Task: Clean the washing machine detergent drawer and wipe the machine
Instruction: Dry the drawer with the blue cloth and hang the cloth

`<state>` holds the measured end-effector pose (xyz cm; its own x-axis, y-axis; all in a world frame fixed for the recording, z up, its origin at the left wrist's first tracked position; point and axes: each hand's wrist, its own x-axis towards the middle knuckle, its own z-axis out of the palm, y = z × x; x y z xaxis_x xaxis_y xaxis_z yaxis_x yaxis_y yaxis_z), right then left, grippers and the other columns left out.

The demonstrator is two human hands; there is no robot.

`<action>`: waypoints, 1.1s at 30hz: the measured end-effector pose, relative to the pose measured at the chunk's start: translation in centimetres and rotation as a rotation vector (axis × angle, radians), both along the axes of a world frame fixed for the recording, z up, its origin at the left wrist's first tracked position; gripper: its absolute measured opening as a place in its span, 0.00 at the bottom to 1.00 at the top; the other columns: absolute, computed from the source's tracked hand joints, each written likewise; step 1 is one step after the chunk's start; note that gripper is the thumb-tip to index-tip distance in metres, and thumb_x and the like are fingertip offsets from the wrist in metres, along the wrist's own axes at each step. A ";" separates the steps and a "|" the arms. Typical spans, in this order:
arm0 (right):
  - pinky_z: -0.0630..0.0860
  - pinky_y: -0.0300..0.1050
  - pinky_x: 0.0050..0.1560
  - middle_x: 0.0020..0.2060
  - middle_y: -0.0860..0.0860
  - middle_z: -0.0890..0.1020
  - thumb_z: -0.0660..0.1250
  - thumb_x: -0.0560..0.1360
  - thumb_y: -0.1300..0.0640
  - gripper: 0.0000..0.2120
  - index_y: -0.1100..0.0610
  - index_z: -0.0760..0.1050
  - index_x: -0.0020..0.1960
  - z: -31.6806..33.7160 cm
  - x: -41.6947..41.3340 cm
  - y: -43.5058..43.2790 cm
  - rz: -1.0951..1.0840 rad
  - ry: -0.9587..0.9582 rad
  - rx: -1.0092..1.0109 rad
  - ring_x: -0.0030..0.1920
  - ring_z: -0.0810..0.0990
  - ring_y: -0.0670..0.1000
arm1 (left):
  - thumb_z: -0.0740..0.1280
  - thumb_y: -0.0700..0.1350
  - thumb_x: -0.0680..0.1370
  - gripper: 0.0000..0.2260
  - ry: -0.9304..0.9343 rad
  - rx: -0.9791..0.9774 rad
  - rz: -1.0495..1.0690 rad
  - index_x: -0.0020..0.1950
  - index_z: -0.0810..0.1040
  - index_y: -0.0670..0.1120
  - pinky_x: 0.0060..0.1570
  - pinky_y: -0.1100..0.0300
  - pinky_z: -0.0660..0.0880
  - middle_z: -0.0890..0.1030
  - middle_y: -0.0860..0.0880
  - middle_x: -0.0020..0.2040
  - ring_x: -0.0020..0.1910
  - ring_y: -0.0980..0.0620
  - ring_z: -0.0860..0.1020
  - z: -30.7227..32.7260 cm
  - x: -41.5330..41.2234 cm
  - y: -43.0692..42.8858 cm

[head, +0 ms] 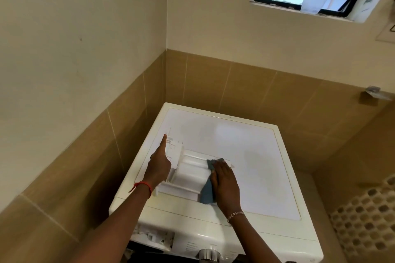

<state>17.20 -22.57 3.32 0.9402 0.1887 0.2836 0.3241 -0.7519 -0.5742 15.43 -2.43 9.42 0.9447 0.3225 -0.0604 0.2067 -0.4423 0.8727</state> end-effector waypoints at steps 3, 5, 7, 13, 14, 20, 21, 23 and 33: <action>0.65 0.37 0.61 0.60 0.47 0.73 0.54 0.81 0.57 0.15 0.56 0.69 0.66 0.2 -0.6 -0.3 -0.150 0.085 0.326 0.62 0.72 0.49 | 0.57 0.29 0.78 0.32 -0.010 0.013 -0.003 0.77 0.47 0.48 0.31 0.69 0.70 0.62 0.42 0.74 0.35 0.57 0.71 0.1 -0.4 -0.3; 0.71 0.43 0.54 0.53 0.53 0.76 0.53 0.81 0.60 0.11 0.56 0.71 0.60 0.9 -0.6 -0.3 -0.290 0.144 0.586 0.55 0.75 0.55 | 0.56 0.31 0.79 0.31 0.026 0.039 0.023 0.77 0.46 0.47 0.26 0.70 0.69 0.71 0.37 0.66 0.32 0.56 0.69 0.2 -0.5 -0.3; 0.70 0.44 0.48 0.50 0.60 0.78 0.52 0.82 0.60 0.12 0.60 0.72 0.58 1.8 -0.2 -0.8 -0.428 0.168 0.743 0.48 0.75 0.56 | 0.56 0.33 0.80 0.29 0.054 0.029 0.033 0.77 0.46 0.45 0.31 0.68 0.70 0.75 0.37 0.59 0.36 0.53 0.74 0.2 -0.6 -0.3; 0.72 0.40 0.46 0.53 0.60 0.78 0.53 0.81 0.60 0.13 0.62 0.73 0.59 6.8 0.8 -0.9 -0.384 0.095 0.842 0.48 0.74 0.52 | 0.51 0.44 0.82 0.19 -0.032 -0.226 0.098 0.72 0.64 0.38 0.38 0.77 0.70 0.75 0.41 0.65 0.49 0.57 0.79 0.5 -1.0 -0.4; 0.73 0.34 0.44 0.53 0.59 0.78 0.54 0.81 0.60 0.12 0.61 0.73 0.59 8.0 0.8 0.0 -0.318 0.085 0.848 0.48 0.76 0.52 | 0.51 0.45 0.82 0.18 -0.045 -0.294 0.118 0.68 0.68 0.37 0.29 0.76 0.70 0.80 0.41 0.56 0.38 0.60 0.79 0.4 -0.8 -0.5; 0.56 0.36 0.72 0.74 0.53 0.60 0.48 0.82 0.53 0.21 0.57 0.57 0.75 10.1 1.5 9.0 0.243 0.322 0.346 0.74 0.59 0.51 | 0.50 0.49 0.83 0.17 0.008 -0.534 0.241 0.53 0.74 0.40 0.40 0.61 0.74 0.78 0.43 0.48 0.45 0.49 0.78 0.7 -0.6 -0.3; 0.47 0.45 0.75 0.76 0.52 0.53 0.46 0.83 0.52 0.23 0.55 0.52 0.76 9.3 2.0 10.3 0.297 0.364 0.173 0.76 0.50 0.51 | 0.50 0.49 0.83 0.17 0.024 -0.562 0.254 0.52 0.74 0.40 0.42 0.60 0.74 0.77 0.43 0.47 0.45 0.48 0.77 1.2 -0.6 -0.5; 0.43 0.50 0.75 0.77 0.52 0.49 0.45 0.83 0.51 0.24 0.55 0.47 0.76 7.8 2.7 12.0 0.335 0.378 -0.048 0.76 0.47 0.52 | 0.49 0.49 0.83 0.19 0.049 -0.554 0.270 0.59 0.73 0.38 0.49 0.55 0.74 0.77 0.40 0.53 0.54 0.41 0.77 1.6 -0.5 -0.5; 0.41 0.34 0.71 0.76 0.51 0.49 0.36 0.73 0.31 0.41 0.57 0.46 0.76 4.5 0.5 12.5 0.344 0.244 0.087 0.74 0.44 0.43 | 0.49 0.50 0.83 0.20 0.108 -0.570 0.276 0.67 0.69 0.39 0.56 0.55 0.71 0.75 0.38 0.62 0.60 0.41 0.74 0.9 0.1 -0.3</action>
